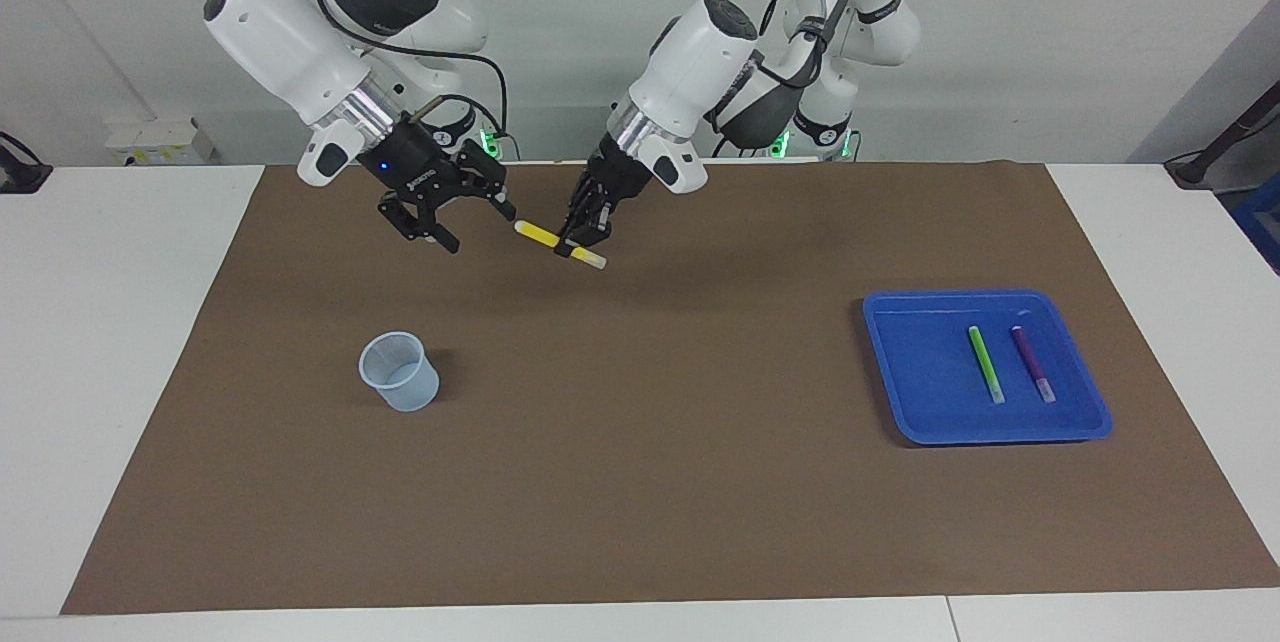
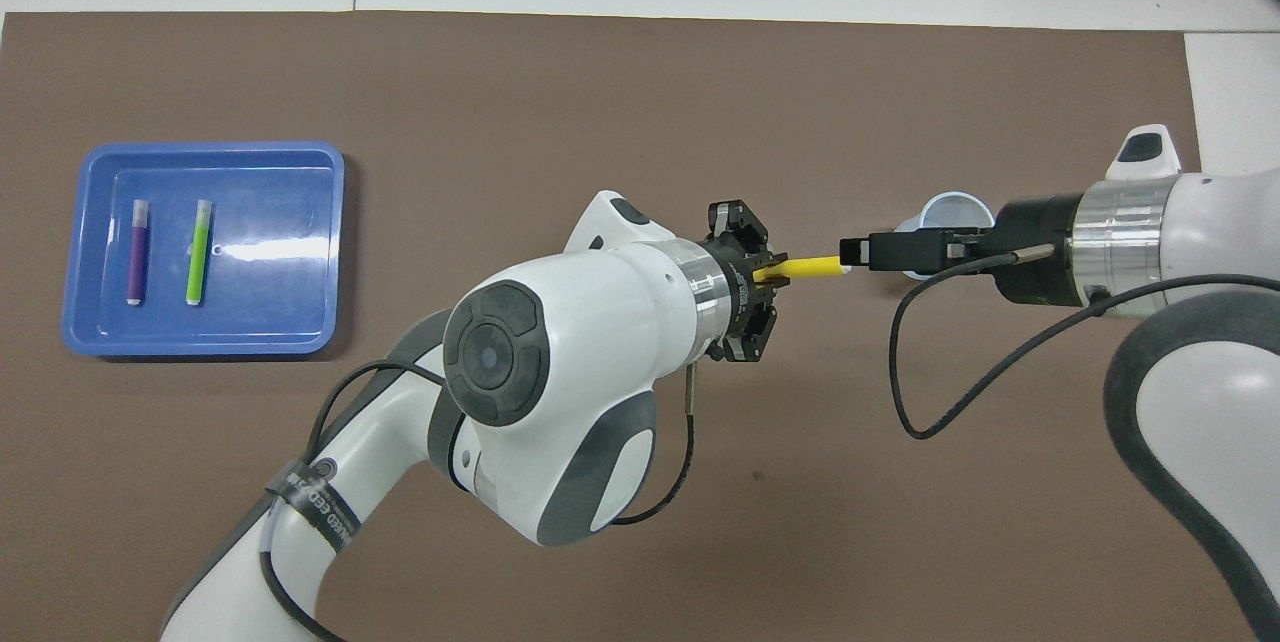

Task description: Transfer and insert pens with both arms

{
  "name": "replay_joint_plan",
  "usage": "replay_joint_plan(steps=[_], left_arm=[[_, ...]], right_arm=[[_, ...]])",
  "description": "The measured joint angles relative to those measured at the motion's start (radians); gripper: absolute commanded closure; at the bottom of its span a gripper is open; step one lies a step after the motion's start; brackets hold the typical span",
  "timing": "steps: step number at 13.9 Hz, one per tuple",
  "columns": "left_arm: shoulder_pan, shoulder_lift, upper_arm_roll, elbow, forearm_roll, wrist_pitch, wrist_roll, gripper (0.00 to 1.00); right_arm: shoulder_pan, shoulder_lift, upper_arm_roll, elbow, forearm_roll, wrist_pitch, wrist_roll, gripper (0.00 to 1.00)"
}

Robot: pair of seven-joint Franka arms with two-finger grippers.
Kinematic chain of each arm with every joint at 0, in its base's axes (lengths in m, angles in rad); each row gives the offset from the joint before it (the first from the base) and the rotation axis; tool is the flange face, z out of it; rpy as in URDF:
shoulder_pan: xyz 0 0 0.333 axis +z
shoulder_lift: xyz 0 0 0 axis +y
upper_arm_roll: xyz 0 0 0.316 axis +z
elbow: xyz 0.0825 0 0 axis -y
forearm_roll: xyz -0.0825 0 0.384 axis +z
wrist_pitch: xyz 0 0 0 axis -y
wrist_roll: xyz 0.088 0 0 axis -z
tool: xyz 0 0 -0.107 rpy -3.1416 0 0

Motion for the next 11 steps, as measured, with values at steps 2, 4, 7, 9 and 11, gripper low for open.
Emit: replay_joint_plan(steps=[2, 4, 7, 9, 11], left_arm=[[-0.023, 0.005, 0.000, -0.014, 0.000, 0.081, -0.045, 1.00], [-0.043, 0.008, 0.000, -0.016, 0.000, 0.126, -0.068, 1.00], [-0.083, 0.011, 0.000, -0.017, 0.000, 0.169, -0.110, 1.00], [-0.114, 0.012, 0.000, -0.017, 0.000, 0.197, -0.132, 1.00], [-0.127, 0.013, 0.000, -0.018, 0.000, 0.202, -0.138, 1.00]], right_arm=[[-0.001, -0.011, -0.002, 0.002, 0.000, -0.030, -0.010, 0.02], [-0.001, -0.020, -0.002, 0.003, 0.000, -0.036, -0.010, 0.07], [-0.001, -0.021, -0.002, 0.010, 0.000, -0.035, -0.011, 0.20], [-0.001, -0.021, -0.002, 0.016, 0.000, -0.035, -0.011, 0.32], [-0.002, -0.021, -0.004, 0.019, 0.000, -0.035, -0.012, 0.35]])
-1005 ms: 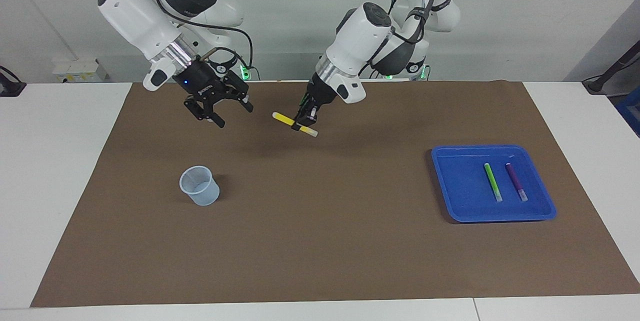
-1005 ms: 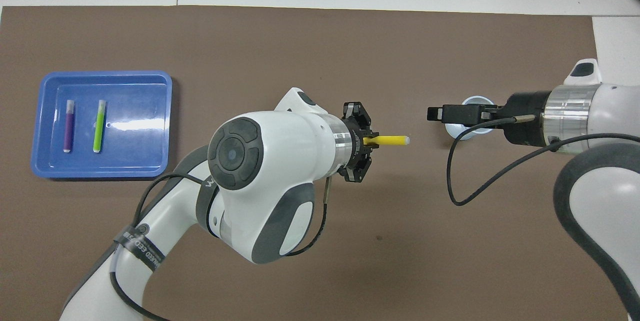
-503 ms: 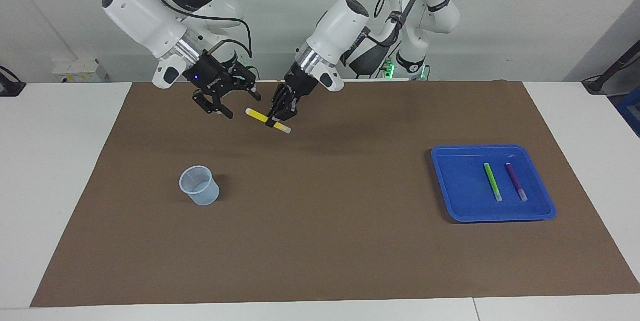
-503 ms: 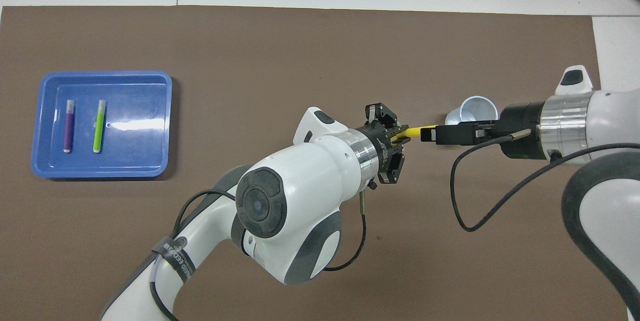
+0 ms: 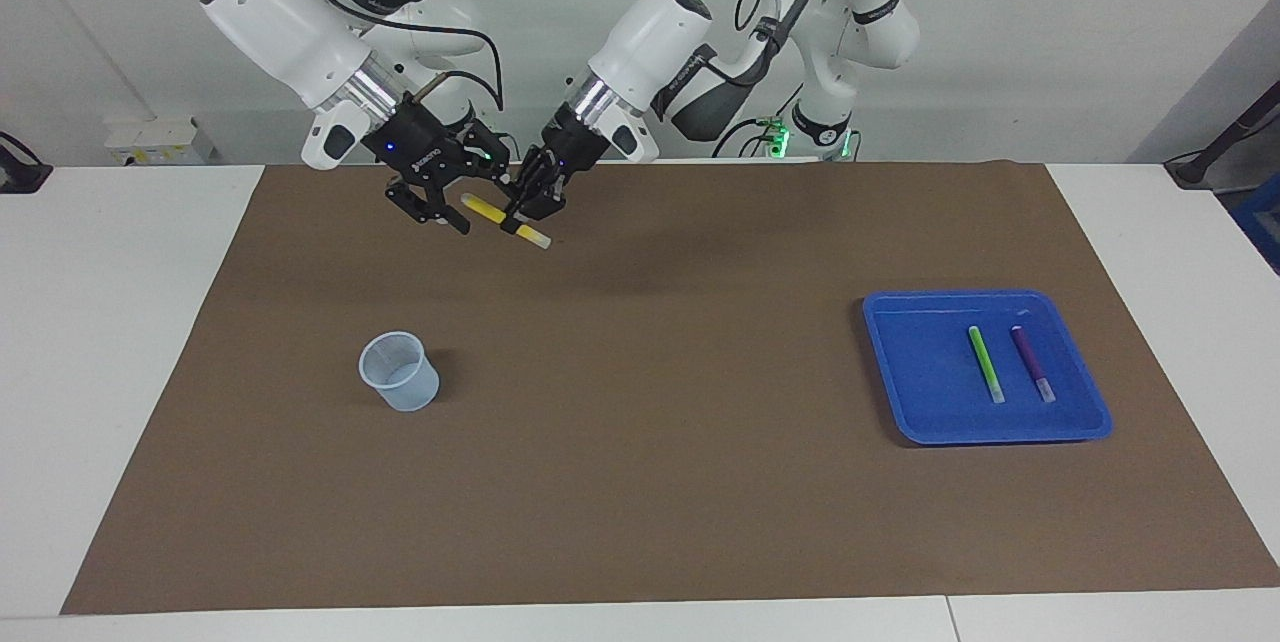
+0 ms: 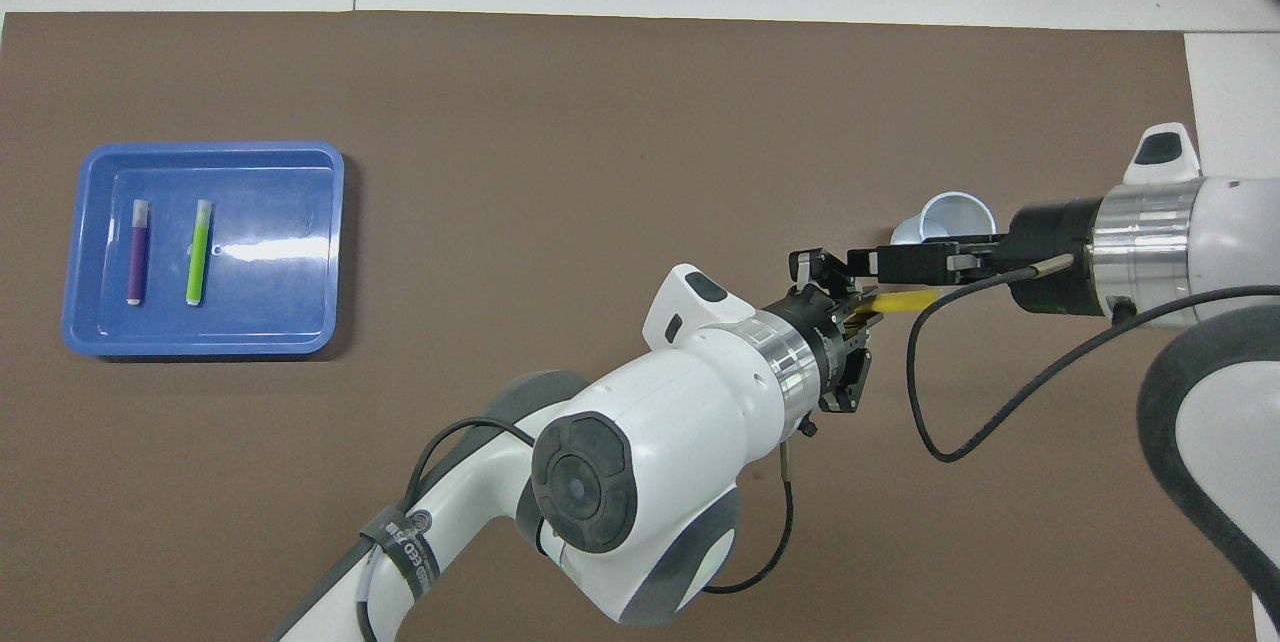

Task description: Transfer and insert pens with both arms

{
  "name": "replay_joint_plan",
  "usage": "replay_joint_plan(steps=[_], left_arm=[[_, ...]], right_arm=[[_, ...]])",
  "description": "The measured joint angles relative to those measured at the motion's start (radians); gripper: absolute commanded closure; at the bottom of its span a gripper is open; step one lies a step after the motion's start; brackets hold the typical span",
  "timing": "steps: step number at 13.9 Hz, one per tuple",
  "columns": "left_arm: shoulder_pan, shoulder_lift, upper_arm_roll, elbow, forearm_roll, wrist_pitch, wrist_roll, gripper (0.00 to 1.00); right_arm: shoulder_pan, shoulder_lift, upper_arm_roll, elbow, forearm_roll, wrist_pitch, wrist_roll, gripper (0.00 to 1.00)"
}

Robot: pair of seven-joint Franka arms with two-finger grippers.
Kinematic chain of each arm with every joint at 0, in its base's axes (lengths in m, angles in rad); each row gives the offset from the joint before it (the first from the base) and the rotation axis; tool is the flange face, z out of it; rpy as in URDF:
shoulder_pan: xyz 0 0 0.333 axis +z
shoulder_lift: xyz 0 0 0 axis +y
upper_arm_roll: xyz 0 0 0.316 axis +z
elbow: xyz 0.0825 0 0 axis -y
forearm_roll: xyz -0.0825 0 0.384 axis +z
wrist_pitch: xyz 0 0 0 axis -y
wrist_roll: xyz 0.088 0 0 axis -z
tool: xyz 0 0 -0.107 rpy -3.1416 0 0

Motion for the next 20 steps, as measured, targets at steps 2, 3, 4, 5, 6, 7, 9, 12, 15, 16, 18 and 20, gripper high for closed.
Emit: replay_joint_plan(steps=[2, 3, 4, 5, 6, 7, 9, 12, 15, 16, 18, 20], left_arm=[[-0.001, 0.001, 0.001, -0.001, 0.000, 0.001, 0.000, 1.00], [-0.001, 0.001, 0.001, -0.001, 0.000, 0.001, 0.000, 1.00], [-0.001, 0.001, 0.002, -0.001, 0.000, 0.001, -0.001, 1.00], [-0.001, 0.001, 0.004, -0.001, 0.000, 0.001, -0.001, 1.00], [-0.001, 0.001, 0.006, -0.001, 0.000, 0.002, -0.001, 1.00], [-0.001, 0.001, 0.008, -0.001, 0.000, 0.003, -0.001, 1.00], [0.002, 0.001, 0.009, -0.001, 0.000, 0.008, -0.002, 1.00], [0.004, 0.001, 0.012, -0.001, 0.000, 0.016, -0.004, 1.00], [0.004, 0.001, 0.012, -0.001, 0.000, 0.028, -0.016, 1.00], [0.004, 0.001, 0.012, -0.001, 0.000, 0.032, -0.019, 1.00], [0.004, 0.001, 0.012, -0.001, 0.000, 0.036, -0.022, 1.00], [0.004, 0.001, 0.012, -0.001, 0.000, 0.037, -0.024, 1.00]], right_arm=[[-0.004, 0.000, -0.002, 0.001, 0.000, -0.004, 0.000, 0.35], [-0.009, 0.000, -0.004, 0.004, 0.000, -0.021, 0.000, 0.35], [-0.018, 0.000, -0.007, 0.011, 0.000, -0.043, 0.000, 0.35], [-0.031, -0.001, -0.008, 0.020, 0.000, -0.070, 0.000, 0.35], [-0.047, -0.001, -0.010, 0.029, 0.000, -0.094, -0.002, 0.35], [-0.059, -0.002, -0.011, 0.036, 0.000, -0.109, -0.003, 0.36], [-0.064, -0.004, -0.010, 0.041, 0.000, -0.115, -0.003, 0.44], [-0.062, -0.004, -0.006, 0.041, 0.000, -0.115, -0.003, 0.53], [-0.060, -0.004, -0.004, 0.041, 0.000, -0.115, -0.003, 0.56], [-0.060, -0.004, -0.004, 0.041, -0.001, -0.115, -0.003, 0.56], [-0.060, -0.004, -0.004, 0.041, -0.002, -0.115, -0.003, 0.57], [-0.060, -0.004, -0.004, 0.041, -0.004, -0.115, -0.003, 0.61]])
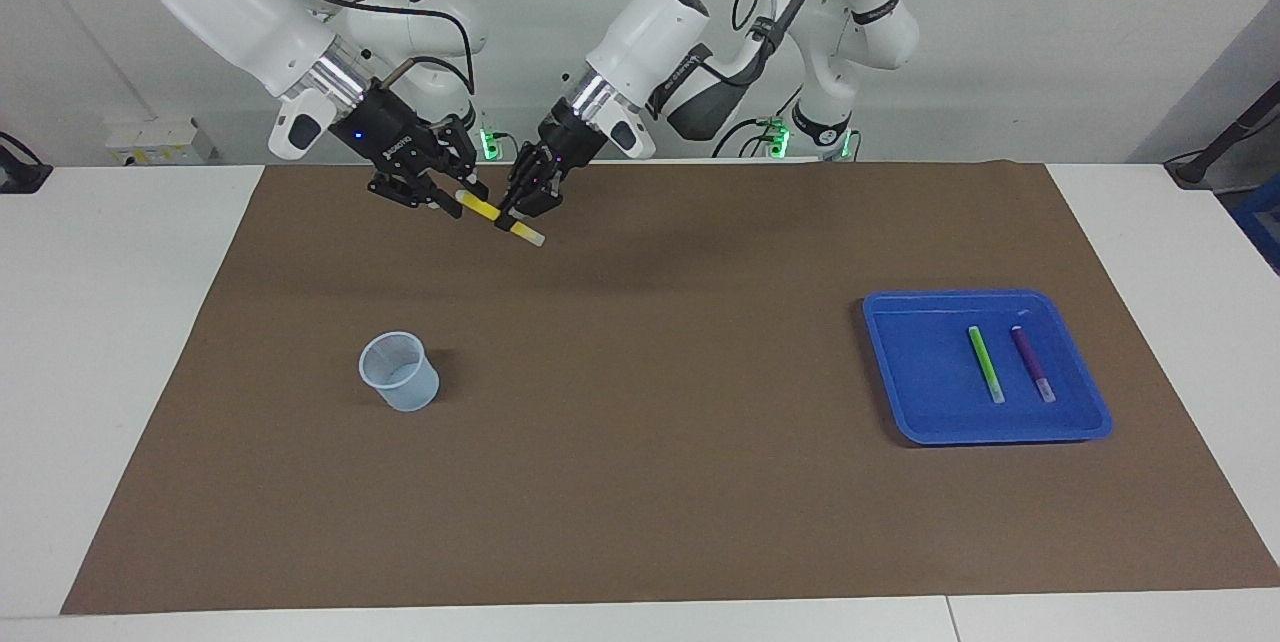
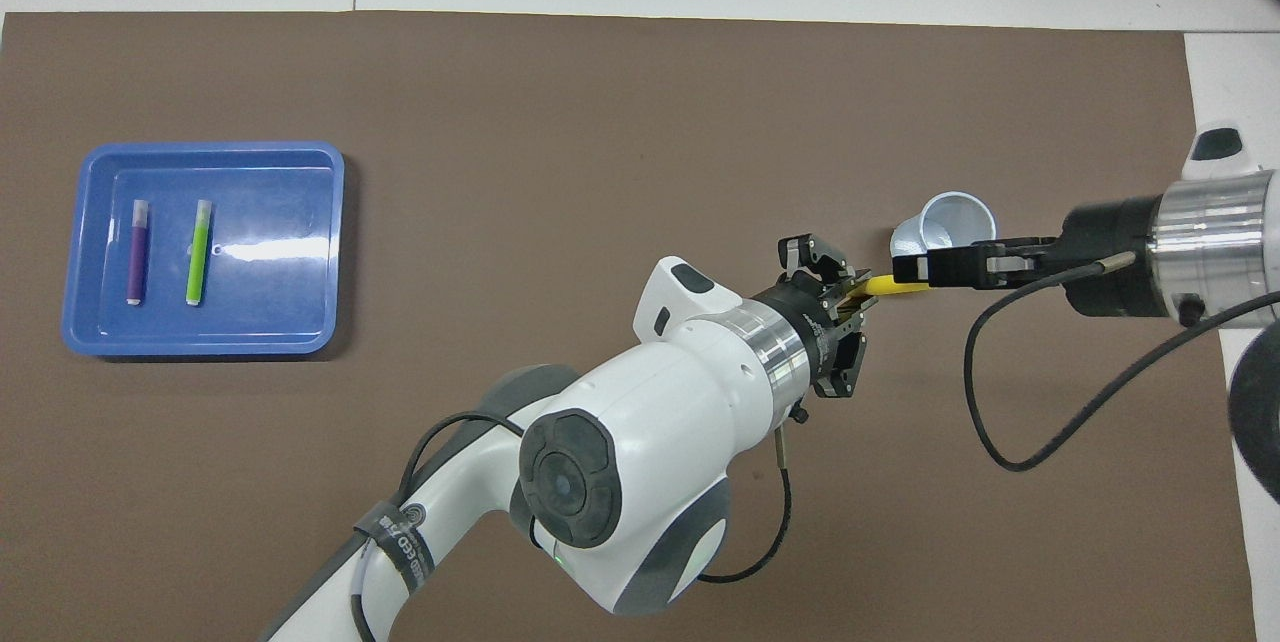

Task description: Transfer and insert pens with both arms

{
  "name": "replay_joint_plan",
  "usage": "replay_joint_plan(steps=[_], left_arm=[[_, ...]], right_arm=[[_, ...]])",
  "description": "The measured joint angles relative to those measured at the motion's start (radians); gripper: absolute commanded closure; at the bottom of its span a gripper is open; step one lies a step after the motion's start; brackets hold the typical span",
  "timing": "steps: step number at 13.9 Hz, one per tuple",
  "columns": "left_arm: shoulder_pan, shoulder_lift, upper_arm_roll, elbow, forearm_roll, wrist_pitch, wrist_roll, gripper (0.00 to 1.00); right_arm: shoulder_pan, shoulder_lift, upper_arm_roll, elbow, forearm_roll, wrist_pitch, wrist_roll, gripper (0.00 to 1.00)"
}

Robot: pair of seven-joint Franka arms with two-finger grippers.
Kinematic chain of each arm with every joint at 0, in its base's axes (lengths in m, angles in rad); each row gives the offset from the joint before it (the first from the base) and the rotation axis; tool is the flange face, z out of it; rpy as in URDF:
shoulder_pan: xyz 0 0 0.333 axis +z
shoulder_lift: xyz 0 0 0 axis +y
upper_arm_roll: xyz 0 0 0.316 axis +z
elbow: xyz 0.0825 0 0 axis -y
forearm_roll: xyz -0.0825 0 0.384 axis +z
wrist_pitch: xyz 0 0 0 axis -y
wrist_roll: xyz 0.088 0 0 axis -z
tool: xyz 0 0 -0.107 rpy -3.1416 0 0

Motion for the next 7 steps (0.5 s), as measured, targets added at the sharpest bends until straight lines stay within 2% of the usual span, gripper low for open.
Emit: replay_joint_plan(steps=[4, 7], left_arm=[[0.000, 0.000, 0.000, 0.002, 0.000, 0.004, -0.001, 1.00], [0.000, 0.000, 0.000, 0.005, 0.000, 0.006, -0.001, 1.00]], right_arm=[[0.000, 0.000, 0.001, 0.000, -0.001, 0.000, 0.000, 0.67], [0.000, 0.000, 0.002, 0.000, -0.002, 0.000, 0.000, 0.67]])
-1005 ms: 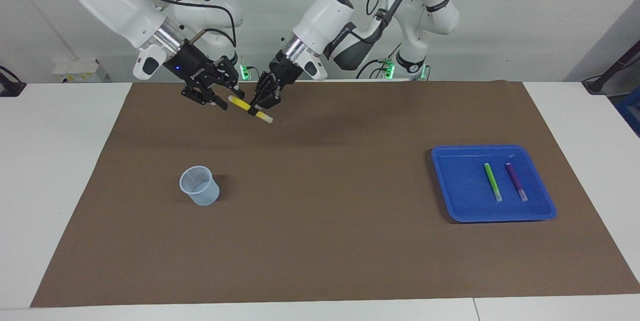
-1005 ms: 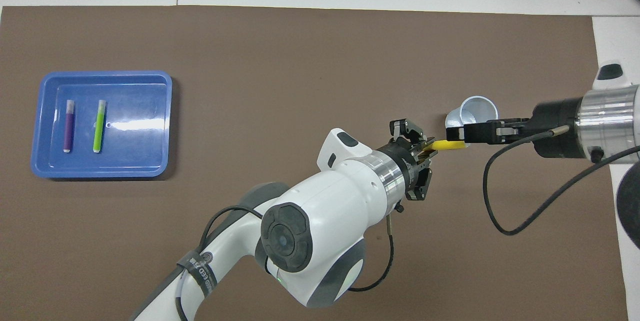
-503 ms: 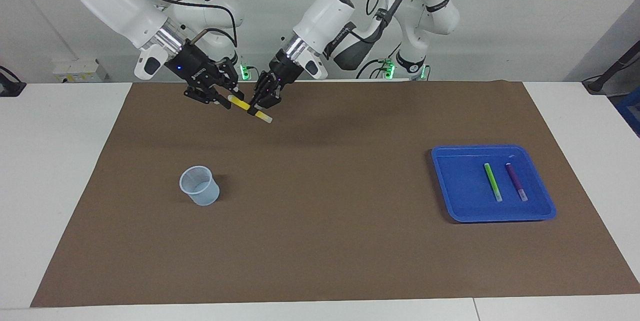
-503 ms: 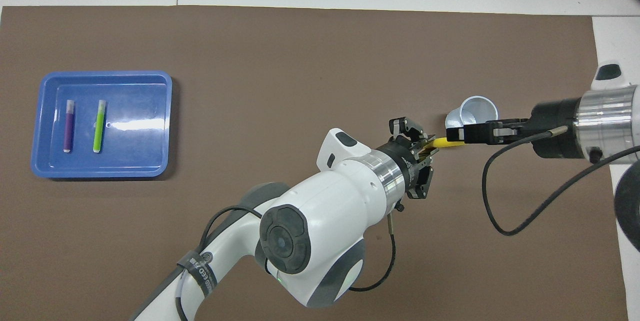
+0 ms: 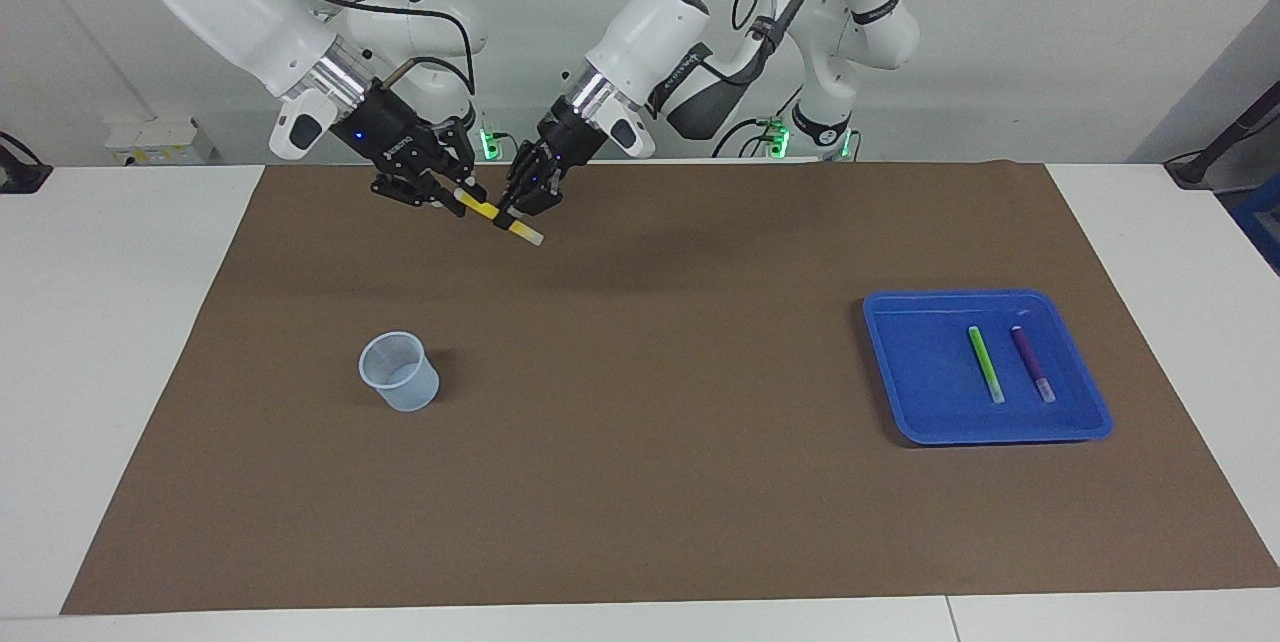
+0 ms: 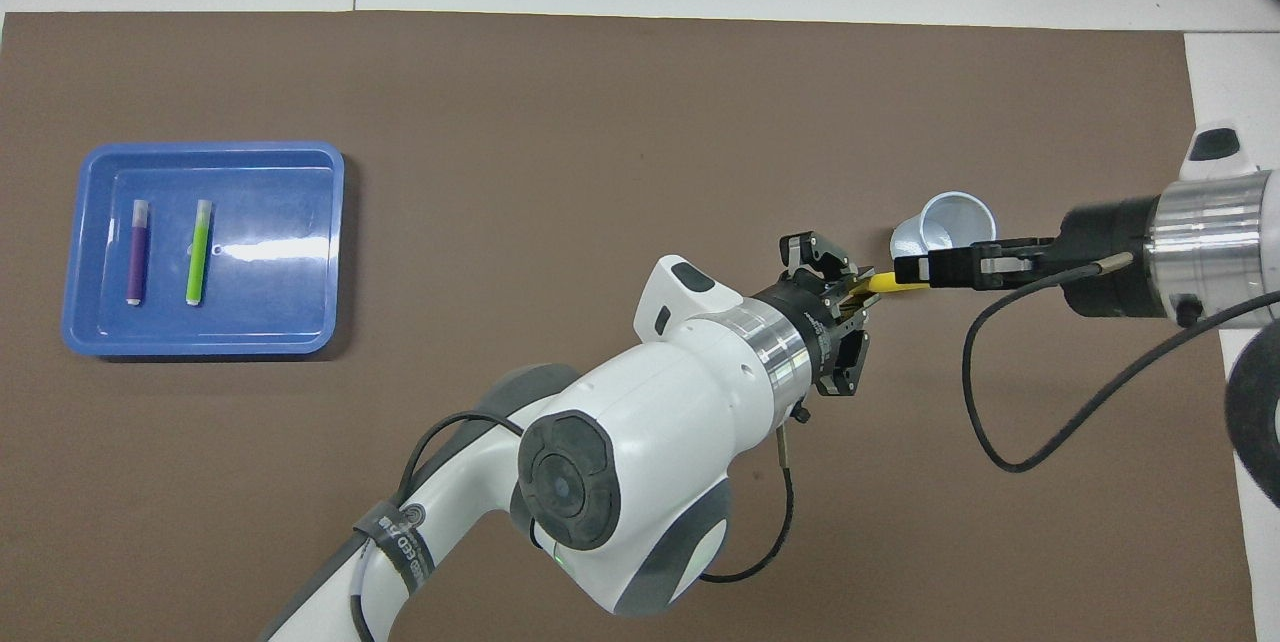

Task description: Transfer and insert pens with both arms

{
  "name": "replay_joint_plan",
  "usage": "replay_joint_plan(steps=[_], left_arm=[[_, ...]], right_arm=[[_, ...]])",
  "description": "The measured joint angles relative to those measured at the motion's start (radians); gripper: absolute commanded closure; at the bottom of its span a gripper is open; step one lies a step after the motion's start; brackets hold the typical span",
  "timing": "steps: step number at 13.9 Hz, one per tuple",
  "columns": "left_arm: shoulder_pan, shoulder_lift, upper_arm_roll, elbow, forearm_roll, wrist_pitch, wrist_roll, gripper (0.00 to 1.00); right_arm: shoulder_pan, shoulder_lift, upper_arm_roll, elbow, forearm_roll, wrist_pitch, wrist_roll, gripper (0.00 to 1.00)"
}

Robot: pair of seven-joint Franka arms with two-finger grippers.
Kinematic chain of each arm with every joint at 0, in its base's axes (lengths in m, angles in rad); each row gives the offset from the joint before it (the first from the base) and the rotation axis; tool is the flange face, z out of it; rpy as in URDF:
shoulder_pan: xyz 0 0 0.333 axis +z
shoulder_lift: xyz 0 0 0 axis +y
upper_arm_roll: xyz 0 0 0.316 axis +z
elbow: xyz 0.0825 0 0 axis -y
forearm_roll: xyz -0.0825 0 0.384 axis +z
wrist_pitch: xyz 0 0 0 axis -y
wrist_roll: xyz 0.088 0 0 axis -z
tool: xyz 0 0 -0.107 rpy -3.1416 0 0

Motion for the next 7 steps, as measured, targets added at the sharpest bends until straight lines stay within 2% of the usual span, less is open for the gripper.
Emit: replay_joint_plan(steps=[3, 7], left_arm=[[0.000, 0.000, 0.000, 0.000, 0.000, 0.000, 0.000, 1.00], [0.001, 0.000, 0.001, 0.000, 0.000, 0.002, 0.000, 1.00]], right_arm=[[0.000, 0.000, 0.001, -0.001, 0.000, 0.000, 0.000, 0.71], [0.000, 0.000, 0.000, -0.002, -0.006, 0.000, 0.000, 0.88]])
